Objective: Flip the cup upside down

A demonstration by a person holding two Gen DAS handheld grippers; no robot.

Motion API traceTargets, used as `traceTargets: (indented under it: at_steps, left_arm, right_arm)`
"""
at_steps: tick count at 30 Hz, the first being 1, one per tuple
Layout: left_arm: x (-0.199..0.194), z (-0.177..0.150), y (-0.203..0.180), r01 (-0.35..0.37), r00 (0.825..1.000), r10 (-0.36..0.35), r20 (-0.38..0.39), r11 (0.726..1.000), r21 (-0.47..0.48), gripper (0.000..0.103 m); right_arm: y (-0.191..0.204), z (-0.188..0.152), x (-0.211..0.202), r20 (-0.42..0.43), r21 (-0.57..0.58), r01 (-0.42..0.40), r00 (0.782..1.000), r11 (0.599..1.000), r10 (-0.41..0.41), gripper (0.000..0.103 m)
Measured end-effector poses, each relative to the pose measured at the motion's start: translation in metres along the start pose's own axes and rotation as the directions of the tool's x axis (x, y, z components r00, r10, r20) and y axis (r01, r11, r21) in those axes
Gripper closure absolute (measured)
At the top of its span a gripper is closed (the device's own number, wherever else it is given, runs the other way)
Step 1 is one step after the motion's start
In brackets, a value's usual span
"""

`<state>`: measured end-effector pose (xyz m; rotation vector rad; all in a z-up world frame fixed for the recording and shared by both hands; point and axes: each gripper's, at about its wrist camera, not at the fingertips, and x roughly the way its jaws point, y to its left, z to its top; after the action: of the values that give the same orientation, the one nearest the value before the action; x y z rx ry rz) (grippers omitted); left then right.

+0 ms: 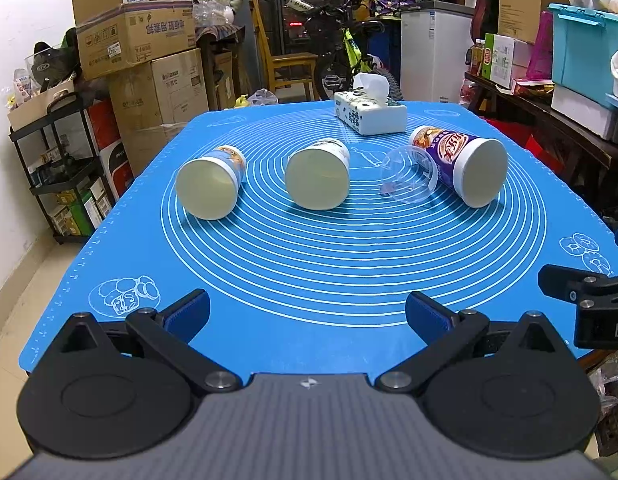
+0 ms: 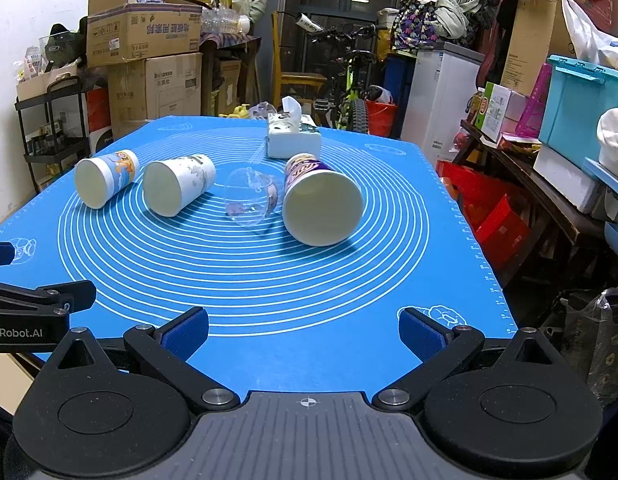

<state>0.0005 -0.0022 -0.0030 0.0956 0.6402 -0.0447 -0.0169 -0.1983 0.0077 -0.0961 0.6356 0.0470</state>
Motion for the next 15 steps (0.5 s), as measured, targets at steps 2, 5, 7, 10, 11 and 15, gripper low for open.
traceTargets:
  at_steps: [2,5,7,10,11,15]
  left_arm:
    - [0.0000,0.0000,-0.0001,-0.001,1.000,0.001,0.000,1.000,-0.001,0.000]
    - [-0.0007,0.0000,-0.0002,-0.001,1.000,0.001,0.000,1.000,-0.001,0.000]
    - [-0.0007,0.0000,-0.0003,0.000,1.000,0.000,0.000,1.000,0.000,0.000]
    - [-0.0007,0.0000,-0.0003,-0.001,1.000,0.001,0.000,1.000,0.000,0.000]
    - [-0.0006,0.0000,-0.0003,-0.001,1.000,0.001,0.000,1.000,0.000,0.000]
    - [-0.0006,-0.0001,-0.0004,-0.001,1.000,0.001,0.000,1.000,0.000,0.000]
  right_arm:
    - [-0.0001,-0.0001,-0.0001,-0.001,0.000,0.000,1.000,1.000,0.000,0.002]
    - [0.0004,0.0004,0.0002,-0.001,-0.002,0.001,1.000,1.000,-0.001,0.002]
    - [-0.0001,-0.0003,-0.0002,-0.001,-0.002,0.001,1.000,1.000,-0.001,0.002]
    - [0.0005,-0.0001,-0.0002,-0.002,-0.002,0.002,1.000,1.000,-0.002,0.002]
    - [0.0006,0.0000,-0.0001,-0.002,-0.002,0.002,1.000,1.000,-0.002,0.002]
    - [0.0002,-0.0004,-0.0004,-0.002,-0.004,0.002,1.000,1.000,-0.002,0.002]
